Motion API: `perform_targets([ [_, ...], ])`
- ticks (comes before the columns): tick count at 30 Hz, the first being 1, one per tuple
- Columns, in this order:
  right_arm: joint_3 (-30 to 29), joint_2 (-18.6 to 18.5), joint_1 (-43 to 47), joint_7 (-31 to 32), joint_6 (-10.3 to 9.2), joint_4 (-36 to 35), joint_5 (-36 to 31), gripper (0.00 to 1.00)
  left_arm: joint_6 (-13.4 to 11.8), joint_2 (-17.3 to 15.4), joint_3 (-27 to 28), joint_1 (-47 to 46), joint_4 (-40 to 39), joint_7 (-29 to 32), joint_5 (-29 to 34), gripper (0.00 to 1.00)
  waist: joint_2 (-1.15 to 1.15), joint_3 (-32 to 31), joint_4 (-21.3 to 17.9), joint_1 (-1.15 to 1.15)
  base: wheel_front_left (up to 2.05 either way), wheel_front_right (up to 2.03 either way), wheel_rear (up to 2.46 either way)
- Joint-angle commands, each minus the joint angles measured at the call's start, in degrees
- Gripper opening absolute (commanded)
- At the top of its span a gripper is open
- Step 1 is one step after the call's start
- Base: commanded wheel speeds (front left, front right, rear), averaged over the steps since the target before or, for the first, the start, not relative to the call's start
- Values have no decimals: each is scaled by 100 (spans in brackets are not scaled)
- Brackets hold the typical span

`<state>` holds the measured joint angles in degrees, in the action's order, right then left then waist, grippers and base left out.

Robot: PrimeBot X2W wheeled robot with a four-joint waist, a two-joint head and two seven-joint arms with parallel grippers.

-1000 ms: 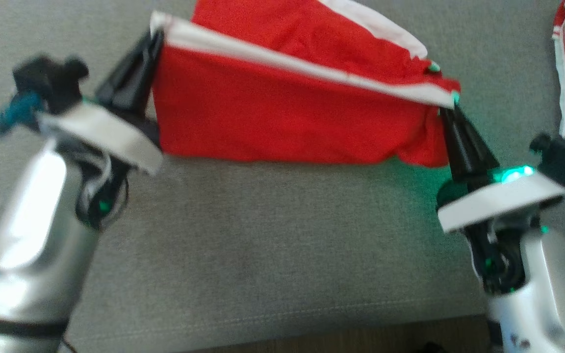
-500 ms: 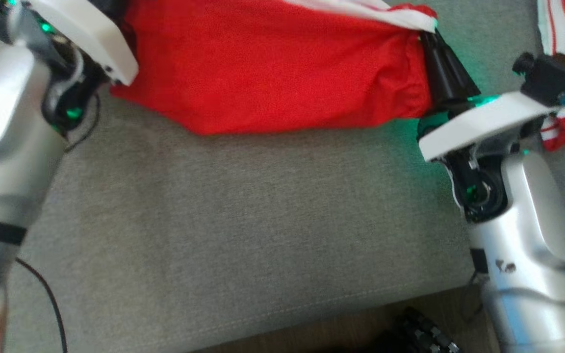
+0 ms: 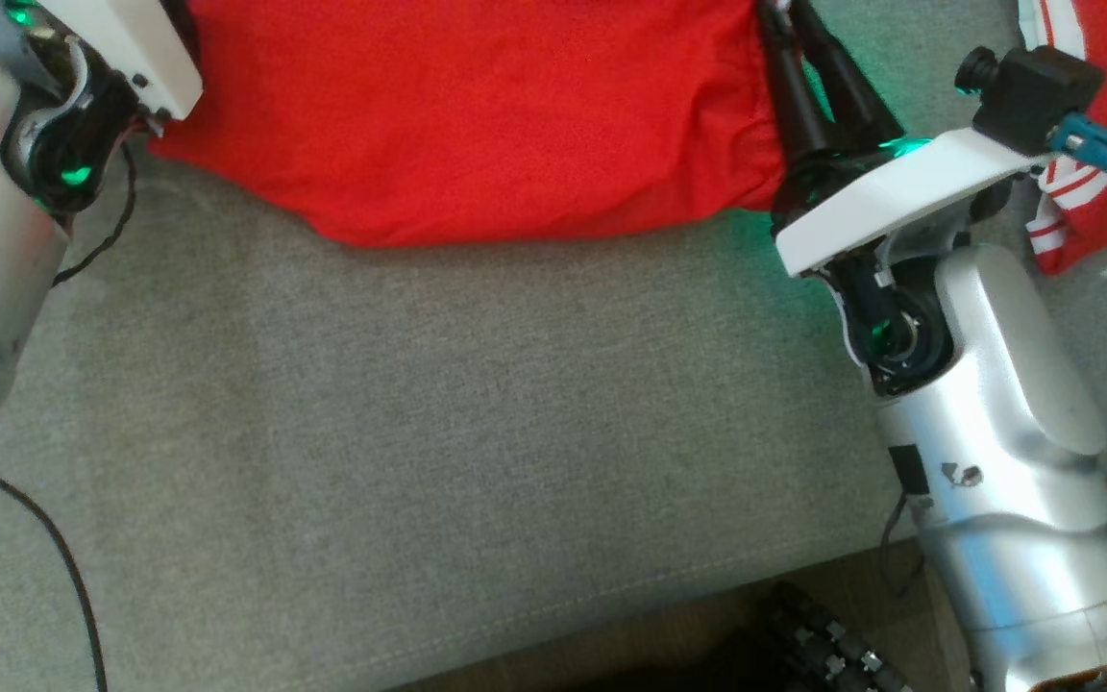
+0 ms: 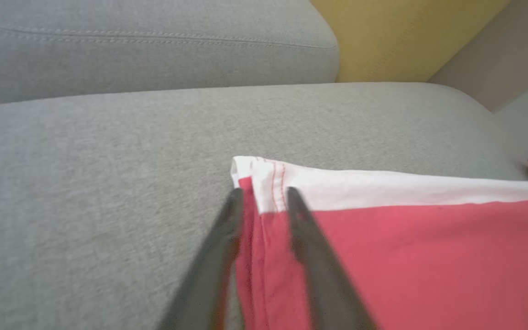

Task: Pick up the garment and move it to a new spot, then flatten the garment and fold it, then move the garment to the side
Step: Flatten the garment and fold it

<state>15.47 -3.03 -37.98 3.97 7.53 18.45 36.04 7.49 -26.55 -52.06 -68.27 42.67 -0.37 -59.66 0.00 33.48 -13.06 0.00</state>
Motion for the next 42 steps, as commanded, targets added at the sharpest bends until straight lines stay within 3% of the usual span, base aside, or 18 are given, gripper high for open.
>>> perform_targets([
  [1,117,15,-16,-115,-4,-164,-47,100,0,-256,123,-235,-44,19,-94,100,0,-8,5,0,0,0,0],
  [4,93,15,54,-376,-4,-244,-497,100,0,-296,90,-241,104,-220,-193,100,0,-30,42,0,0,0,0],
  [7,-15,15,286,-722,-4,-458,-1010,100,-34,-270,134,-229,323,-866,-50,100,0,-88,122,0,0,0,0],
  [12,-462,15,835,-1207,-4,-876,-1688,100,-639,-124,369,5,323,-1443,368,100,0,-266,316,0,0,0,0],
  [17,-878,15,1268,-1348,-4,-1276,-2023,100,-1433,-129,1493,794,-1063,-1460,1286,100,0,-451,479,0,0,0,0],
  [20,-1011,15,1459,-1314,-4,-1464,-2165,100,-1746,-93,2078,1619,-1994,-1461,1887,100,0,-584,552,0,0,0,0],
  [27,-1145,15,1857,-1167,-4,-1820,-2417,100,-2170,162,2924,3421,-3478,-1462,2827,100,0,-876,697,0,0,0,0],
  [33,-1207,15,2172,-1009,-4,-2025,-2438,100,-2295,398,3280,4397,-3984,-1462,3253,100,0,-1017,796,0,0,0,0],
  [42,-1290,15,2413,-840,-4,-2165,-2346,100,-2019,762,3671,4841,-4010,-1463,3653,100,0,-1140,911,0,0,0,0],
])
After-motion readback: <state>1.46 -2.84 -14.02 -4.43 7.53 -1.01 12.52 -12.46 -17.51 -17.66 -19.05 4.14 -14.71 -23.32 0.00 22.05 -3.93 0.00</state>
